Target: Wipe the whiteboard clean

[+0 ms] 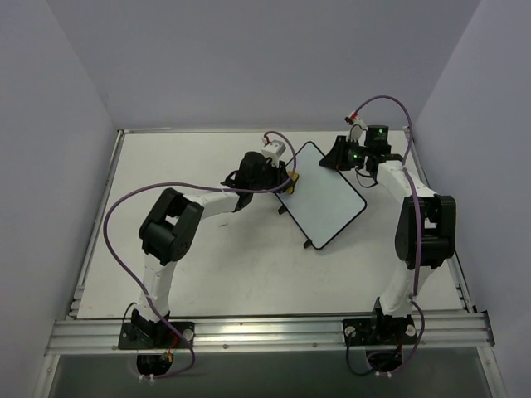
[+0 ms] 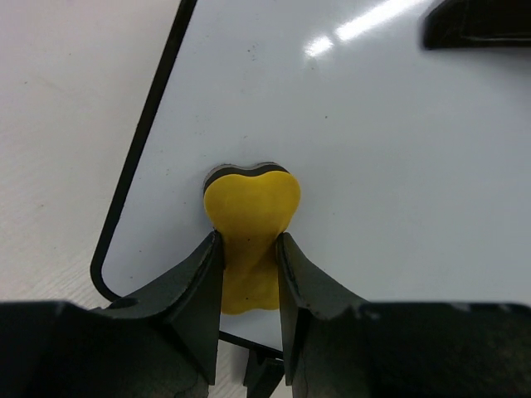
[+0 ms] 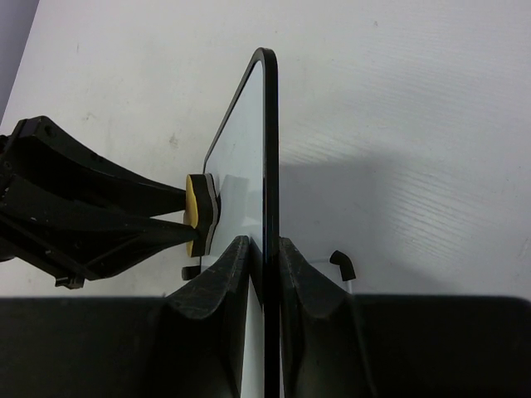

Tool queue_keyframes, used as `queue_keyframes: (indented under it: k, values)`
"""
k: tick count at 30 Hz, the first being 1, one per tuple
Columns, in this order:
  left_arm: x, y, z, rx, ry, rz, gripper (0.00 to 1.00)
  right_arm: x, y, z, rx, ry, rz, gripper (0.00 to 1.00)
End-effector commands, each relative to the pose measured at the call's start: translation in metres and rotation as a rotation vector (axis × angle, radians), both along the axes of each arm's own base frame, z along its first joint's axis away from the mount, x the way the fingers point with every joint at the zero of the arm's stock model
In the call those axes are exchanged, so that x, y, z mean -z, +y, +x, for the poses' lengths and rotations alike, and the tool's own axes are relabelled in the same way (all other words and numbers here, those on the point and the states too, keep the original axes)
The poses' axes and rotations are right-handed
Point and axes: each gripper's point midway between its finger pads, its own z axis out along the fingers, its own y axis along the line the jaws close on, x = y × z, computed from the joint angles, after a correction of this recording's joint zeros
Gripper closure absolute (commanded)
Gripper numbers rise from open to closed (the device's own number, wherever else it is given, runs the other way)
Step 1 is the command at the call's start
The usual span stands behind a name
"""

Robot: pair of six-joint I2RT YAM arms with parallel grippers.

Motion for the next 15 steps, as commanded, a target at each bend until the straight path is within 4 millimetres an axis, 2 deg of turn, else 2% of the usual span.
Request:
queue_keyframes:
  k: [1,5,8,10,15]
  values:
    - [-0.027,-0.024,-0.008,0.106,-0.052,-0.085,0.98,0.008,0.014,-0.018,-0.048,0.017,-0.045,1.0]
    - [-0.03,-0.039,-0.023,0.163,-0.057,-0.081,0.98,0.009,0.015,-0.019,-0.051,0.016,-0.046,1.0]
    - [-0.028,-0.043,-0.025,0.159,-0.063,-0.056,0.98,0.008,0.016,-0.019,-0.053,0.013,-0.047,1.0]
    - [-0.026,-0.038,-0.016,0.118,-0.061,-0.043,0.98,0.007,0.017,-0.019,-0.054,0.011,-0.048,1.0]
    - [-0.019,-0.008,0.017,0.008,-0.012,-0.023,0.98,0.008,0.02,-0.023,-0.067,0.007,-0.054,1.0]
